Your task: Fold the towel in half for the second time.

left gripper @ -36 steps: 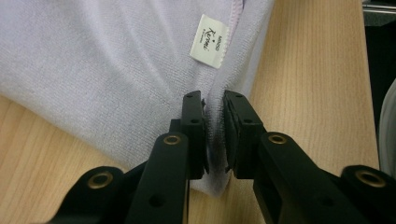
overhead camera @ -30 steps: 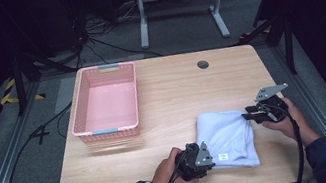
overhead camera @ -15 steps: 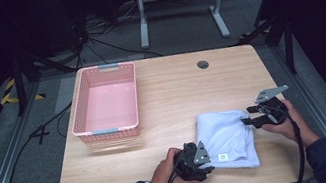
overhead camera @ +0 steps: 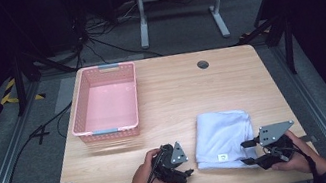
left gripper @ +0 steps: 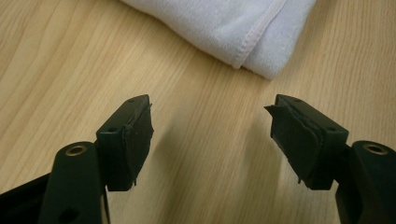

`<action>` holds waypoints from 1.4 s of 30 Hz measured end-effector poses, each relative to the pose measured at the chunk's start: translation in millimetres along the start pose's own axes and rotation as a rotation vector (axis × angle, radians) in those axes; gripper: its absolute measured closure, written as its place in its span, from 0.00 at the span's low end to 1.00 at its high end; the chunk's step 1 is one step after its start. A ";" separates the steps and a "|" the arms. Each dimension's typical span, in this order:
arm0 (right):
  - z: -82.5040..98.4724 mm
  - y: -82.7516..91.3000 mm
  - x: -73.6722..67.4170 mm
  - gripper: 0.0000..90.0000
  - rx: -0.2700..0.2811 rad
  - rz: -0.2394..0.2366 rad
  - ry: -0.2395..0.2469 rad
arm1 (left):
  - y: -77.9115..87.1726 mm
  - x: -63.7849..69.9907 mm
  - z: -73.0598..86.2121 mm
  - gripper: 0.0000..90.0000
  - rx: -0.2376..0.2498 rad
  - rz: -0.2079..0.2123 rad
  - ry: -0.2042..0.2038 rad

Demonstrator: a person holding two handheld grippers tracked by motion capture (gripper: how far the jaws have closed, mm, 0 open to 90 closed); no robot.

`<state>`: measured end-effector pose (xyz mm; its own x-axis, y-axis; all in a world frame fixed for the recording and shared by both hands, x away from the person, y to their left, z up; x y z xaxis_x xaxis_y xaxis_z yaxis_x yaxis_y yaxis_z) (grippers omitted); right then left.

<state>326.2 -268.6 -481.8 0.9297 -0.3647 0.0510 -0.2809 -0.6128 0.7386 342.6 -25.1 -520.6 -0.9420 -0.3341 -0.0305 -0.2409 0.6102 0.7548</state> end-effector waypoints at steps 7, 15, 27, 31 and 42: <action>10.8 -8.7 9.1 0.81 -0.064 0.066 -0.011 | -5.1 -4.8 5.4 0.31 0.020 0.026 0.036; -0.4 14.5 0.4 0.89 0.005 0.051 0.030 | -6.3 -7.8 5.9 0.28 0.030 0.017 0.053; 40.1 14.4 -4.1 0.81 -0.172 0.033 -0.032 | -9.7 8.3 -11.2 0.25 0.068 0.058 0.089; 39.1 18.2 -1.9 0.62 -0.153 0.046 -0.064 | -16.1 30.9 -32.8 0.22 0.093 0.081 0.061; -3.1 41.4 55.1 0.41 0.088 0.279 -0.204 | -44.5 40.3 -44.7 0.20 0.051 0.053 0.067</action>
<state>366.5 -311.8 -446.3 0.7498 -0.6540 0.1007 -0.5454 -0.5247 0.6537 325.8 -97.9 -526.2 -0.9365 -0.3467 0.0536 -0.2044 0.6634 0.7198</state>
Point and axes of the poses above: each handheld gripper's, and its own axes: y roughly backward along the jaws, z roughly out of its underside, x roughly to its right, the point moved 8 cm from there along -y, roughly forward along the jaws, and after that the axes turned 2 degrees about y, right-handed, at the moved point
